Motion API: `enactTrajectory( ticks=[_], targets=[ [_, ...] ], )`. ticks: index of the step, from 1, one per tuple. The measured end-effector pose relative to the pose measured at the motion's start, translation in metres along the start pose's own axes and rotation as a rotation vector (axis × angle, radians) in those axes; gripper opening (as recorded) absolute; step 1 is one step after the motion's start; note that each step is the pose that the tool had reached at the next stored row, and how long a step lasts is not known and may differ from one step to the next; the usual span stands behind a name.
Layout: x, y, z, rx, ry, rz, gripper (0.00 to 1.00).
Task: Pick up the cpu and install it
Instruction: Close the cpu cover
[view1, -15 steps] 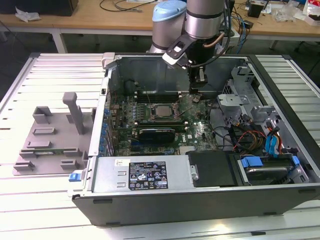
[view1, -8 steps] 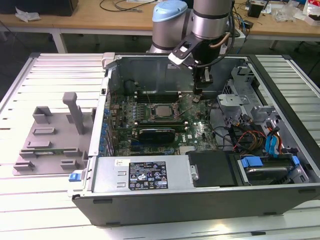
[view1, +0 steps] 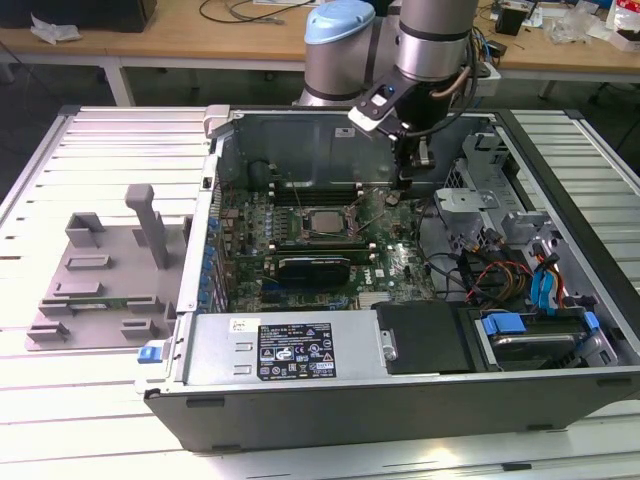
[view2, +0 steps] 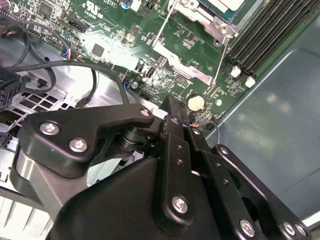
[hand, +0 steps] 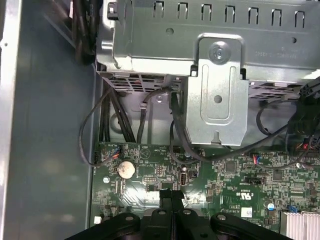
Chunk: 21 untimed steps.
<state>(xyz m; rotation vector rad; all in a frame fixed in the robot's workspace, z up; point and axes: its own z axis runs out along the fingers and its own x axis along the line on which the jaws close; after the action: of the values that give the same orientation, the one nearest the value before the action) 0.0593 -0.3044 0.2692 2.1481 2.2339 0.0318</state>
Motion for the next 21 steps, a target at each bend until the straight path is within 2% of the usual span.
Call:
enactTrajectory(
  ticks=[1, 3, 5, 9, 14, 16, 21],
  targets=[
    [0.0001, -0.0003, 0.0064, 0.0077, 0.0004, 0.000, 0.11],
    [0.0002, -0.0005, 0.0141, 0.0201, 0.0008, 0.000, 0.11],
    [0.0003, -0.0006, 0.0196, 0.0268, 0.0012, 0.000, 0.11],
    [0.0004, -0.0008, 0.0222, 0.0275, 0.0011, 0.000, 0.11],
    [0.0006, -0.0050, 0.0232, 0.0275, 0.0014, 0.000, 0.11],
    [0.0006, -0.0052, 0.0255, 0.0275, 0.0014, 0.000, 0.11],
    [0.0007, -0.0065, 0.0257, 0.0275, 0.0010, 0.000, 0.11]
  ],
)
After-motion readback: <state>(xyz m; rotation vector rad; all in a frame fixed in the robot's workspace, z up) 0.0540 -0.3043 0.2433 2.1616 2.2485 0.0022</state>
